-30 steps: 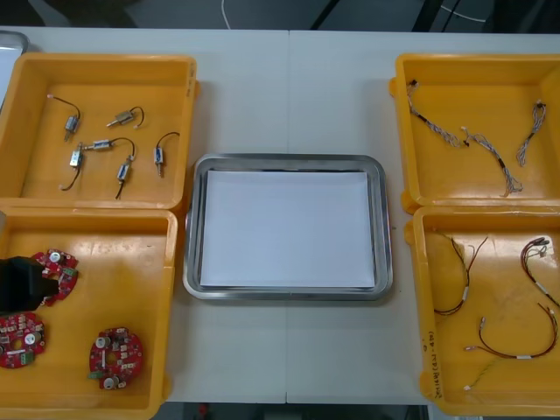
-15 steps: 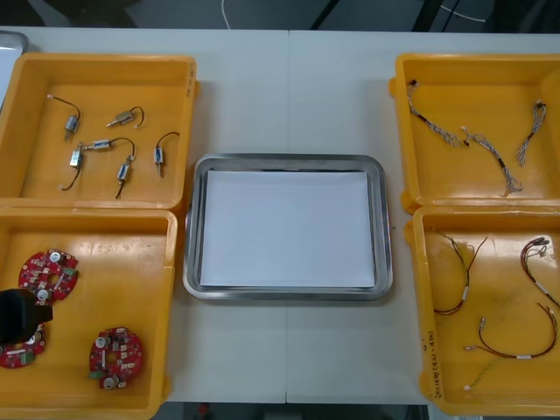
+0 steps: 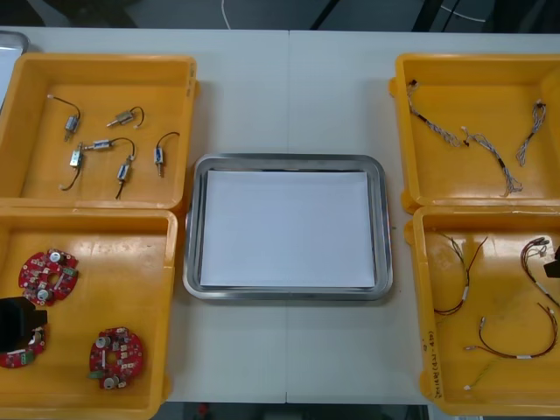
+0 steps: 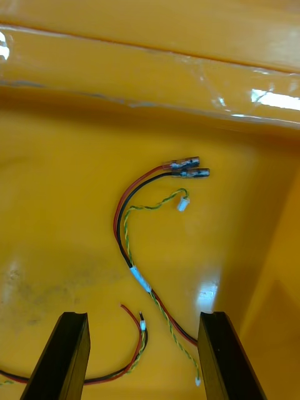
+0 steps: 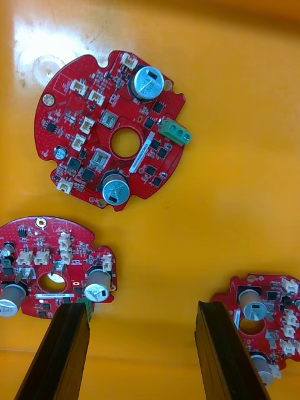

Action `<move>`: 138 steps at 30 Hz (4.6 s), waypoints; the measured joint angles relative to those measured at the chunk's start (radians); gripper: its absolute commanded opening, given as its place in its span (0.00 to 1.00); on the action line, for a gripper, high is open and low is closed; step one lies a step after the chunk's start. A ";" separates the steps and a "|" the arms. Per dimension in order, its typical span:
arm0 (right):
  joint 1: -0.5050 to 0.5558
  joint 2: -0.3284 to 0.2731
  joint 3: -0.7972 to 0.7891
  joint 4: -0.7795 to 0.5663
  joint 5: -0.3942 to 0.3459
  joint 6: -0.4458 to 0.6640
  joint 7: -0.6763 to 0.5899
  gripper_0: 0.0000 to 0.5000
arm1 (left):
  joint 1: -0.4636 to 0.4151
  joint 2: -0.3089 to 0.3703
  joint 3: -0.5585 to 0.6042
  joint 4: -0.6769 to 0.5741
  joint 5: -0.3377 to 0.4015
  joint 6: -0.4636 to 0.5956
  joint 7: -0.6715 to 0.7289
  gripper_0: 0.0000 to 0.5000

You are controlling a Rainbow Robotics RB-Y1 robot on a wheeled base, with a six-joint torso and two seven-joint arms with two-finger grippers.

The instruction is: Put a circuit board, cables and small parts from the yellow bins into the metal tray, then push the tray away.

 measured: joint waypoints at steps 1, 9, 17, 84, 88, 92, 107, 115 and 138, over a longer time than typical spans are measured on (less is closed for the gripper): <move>0.000 0.000 0.011 0.006 0.007 -0.009 0.000 1.00 | 0.000 0.000 -0.005 0.006 -0.001 -0.004 0.000 1.00; 0.001 0.000 0.050 0.021 0.035 -0.030 0.046 1.00 | 0.000 0.001 -0.047 0.050 -0.022 -0.049 -0.001 1.00; 0.009 0.000 0.050 0.066 0.035 -0.079 0.058 1.00 | 0.000 0.001 -0.091 0.111 -0.052 -0.114 -0.001 1.00; 0.095 0.033 0.056 0.186 -0.014 -0.290 0.118 1.00 | -0.026 0.004 -0.087 0.108 -0.034 -0.027 -0.002 0.00; 0.097 0.033 0.057 0.186 -0.014 -0.308 0.118 1.00 | -0.030 0.004 -0.035 0.083 -0.001 0.032 -0.002 0.00; 0.098 0.033 0.058 0.186 -0.014 -0.313 0.118 0.81 | -0.047 0.004 -0.001 0.058 0.014 0.094 -0.002 0.00; 0.098 0.037 0.058 0.186 -0.020 -0.319 0.118 0.00 | -0.276 0.004 0.074 0.015 0.123 0.372 -0.002 0.00; 0.095 0.037 0.030 0.170 -0.050 -0.258 0.122 0.00 | -0.432 0.010 0.075 0.012 0.185 0.500 -0.002 0.00; -0.045 0.005 -0.177 -0.211 -0.072 0.250 0.122 0.00 | -0.828 0.045 -0.247 0.008 0.236 0.586 -0.002 0.00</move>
